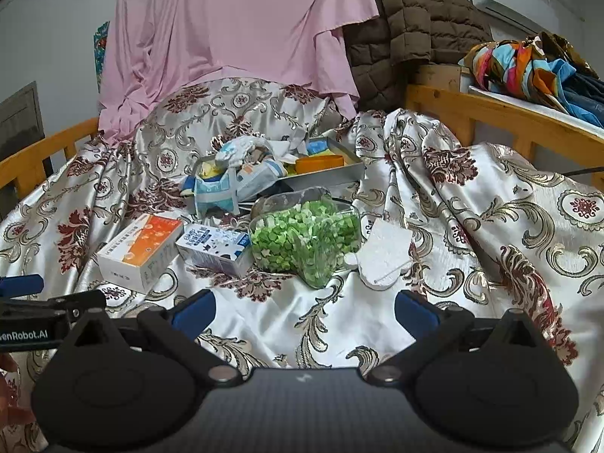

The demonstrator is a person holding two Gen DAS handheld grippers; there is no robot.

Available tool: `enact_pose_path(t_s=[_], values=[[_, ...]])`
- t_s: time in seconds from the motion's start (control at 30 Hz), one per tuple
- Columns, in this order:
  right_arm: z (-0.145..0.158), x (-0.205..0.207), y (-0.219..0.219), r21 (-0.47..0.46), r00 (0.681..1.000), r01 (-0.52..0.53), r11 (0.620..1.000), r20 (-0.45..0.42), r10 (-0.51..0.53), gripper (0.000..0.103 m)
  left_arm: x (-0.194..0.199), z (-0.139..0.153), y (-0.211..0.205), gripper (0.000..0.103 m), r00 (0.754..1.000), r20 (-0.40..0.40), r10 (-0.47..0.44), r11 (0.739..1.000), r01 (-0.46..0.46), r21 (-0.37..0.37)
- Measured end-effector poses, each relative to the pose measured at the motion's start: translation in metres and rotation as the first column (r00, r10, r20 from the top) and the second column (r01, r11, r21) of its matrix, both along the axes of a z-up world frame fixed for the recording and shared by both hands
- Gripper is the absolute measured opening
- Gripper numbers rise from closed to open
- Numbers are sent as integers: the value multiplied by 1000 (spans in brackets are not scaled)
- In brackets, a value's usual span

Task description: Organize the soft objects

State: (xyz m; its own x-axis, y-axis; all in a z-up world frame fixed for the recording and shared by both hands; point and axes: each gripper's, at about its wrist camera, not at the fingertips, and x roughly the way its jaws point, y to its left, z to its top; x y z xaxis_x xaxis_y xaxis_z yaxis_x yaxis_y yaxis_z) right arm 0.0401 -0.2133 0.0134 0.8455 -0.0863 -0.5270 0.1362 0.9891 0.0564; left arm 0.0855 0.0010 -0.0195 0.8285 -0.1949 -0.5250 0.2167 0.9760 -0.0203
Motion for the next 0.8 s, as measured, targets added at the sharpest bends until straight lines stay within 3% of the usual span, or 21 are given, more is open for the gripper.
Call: enact_pose_path(t_s=[0.8], values=[[-5, 4, -1, -2, 1000, -2, 1000, -22, 2, 103, 4, -4, 3, 102, 999, -8, 32, 999, -32, -1]])
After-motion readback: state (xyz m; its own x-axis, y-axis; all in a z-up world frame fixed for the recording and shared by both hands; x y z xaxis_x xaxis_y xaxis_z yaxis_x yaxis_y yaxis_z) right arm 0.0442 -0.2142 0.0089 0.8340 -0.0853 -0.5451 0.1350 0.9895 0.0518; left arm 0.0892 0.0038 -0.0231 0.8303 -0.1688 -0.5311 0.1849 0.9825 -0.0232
